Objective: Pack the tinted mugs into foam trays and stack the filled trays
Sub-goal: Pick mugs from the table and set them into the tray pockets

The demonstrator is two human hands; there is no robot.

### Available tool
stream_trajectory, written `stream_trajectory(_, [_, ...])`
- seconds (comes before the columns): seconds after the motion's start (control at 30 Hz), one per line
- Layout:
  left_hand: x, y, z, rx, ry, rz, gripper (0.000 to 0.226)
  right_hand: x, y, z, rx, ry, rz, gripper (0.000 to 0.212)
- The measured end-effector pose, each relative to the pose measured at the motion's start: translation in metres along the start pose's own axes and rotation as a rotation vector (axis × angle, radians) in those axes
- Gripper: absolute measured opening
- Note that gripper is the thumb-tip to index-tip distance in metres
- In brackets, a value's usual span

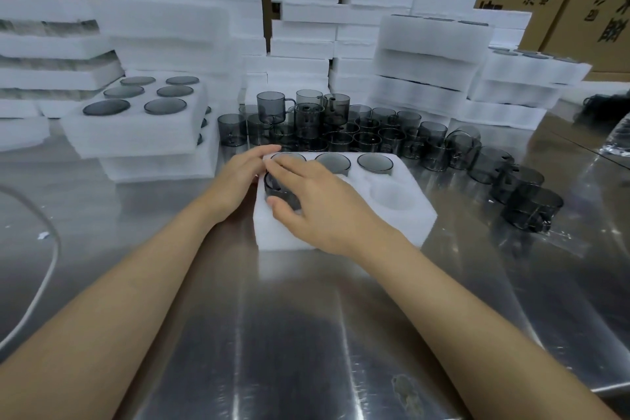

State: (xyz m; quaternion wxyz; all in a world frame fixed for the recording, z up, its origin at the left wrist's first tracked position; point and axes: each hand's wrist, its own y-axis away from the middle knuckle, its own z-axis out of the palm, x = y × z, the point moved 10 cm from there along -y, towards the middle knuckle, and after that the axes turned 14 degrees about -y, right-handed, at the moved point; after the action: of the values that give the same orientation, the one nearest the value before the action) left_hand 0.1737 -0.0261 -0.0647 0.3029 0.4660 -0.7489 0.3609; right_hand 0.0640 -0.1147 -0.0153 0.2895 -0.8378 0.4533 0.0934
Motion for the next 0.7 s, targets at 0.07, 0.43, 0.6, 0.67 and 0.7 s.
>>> stream_trajectory(0.07, [-0.002,0.000,0.000,-0.008,-0.009,-0.004,0.045,0.001,0.001,0.001,-0.022,0.121,0.004,0.057])
stream_trajectory(0.43, [-0.003,0.000,0.000,-0.003,-0.054,-0.007,0.050,0.022,0.008,0.028,-0.351,0.229,0.125,0.092])
stream_trajectory(0.6, [-0.001,-0.002,0.002,-0.003,-0.064,0.018,0.047,0.018,0.007,0.016,-0.225,0.089,0.126,0.073])
stream_trajectory(0.67, [-0.002,-0.004,0.002,0.002,-0.052,0.015,0.044,0.023,0.004,-0.012,-0.038,0.069,0.137,0.057])
stream_trajectory(0.7, [-0.002,-0.005,0.003,-0.001,-0.049,0.013,0.044,0.033,0.004,-0.032,0.058,0.128,0.166,0.051])
